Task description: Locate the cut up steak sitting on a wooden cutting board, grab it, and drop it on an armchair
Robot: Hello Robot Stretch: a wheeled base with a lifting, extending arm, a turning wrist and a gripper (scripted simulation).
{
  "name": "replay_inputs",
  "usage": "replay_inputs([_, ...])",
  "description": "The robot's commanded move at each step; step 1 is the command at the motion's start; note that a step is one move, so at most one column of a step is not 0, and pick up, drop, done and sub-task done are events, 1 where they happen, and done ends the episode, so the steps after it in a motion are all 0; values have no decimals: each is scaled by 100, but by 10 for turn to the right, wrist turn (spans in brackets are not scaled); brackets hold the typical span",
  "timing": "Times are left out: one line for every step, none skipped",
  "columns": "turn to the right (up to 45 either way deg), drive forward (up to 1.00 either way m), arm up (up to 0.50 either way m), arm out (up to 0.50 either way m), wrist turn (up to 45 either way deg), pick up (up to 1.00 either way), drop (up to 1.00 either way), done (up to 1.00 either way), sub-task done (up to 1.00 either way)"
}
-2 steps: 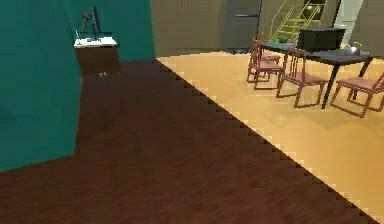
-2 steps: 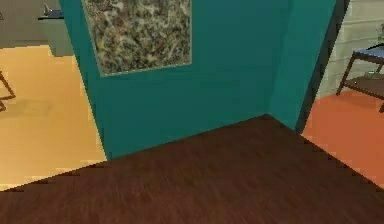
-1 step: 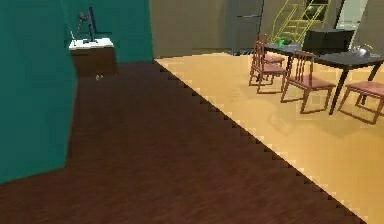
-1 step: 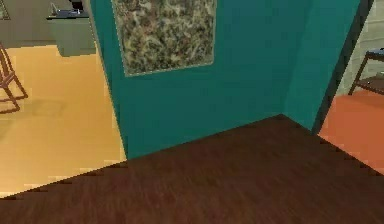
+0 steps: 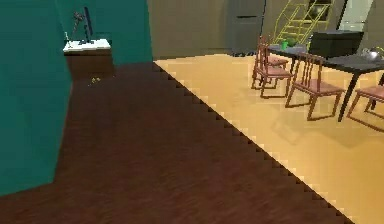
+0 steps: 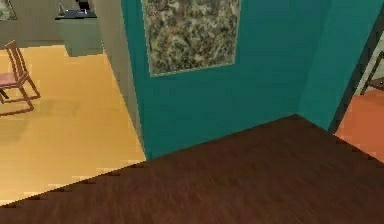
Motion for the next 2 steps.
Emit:
replay_inputs([60,0,0,0,0,0,0,0,0])
replay_inputs([0,100,0,0,0,0,0,0,0])
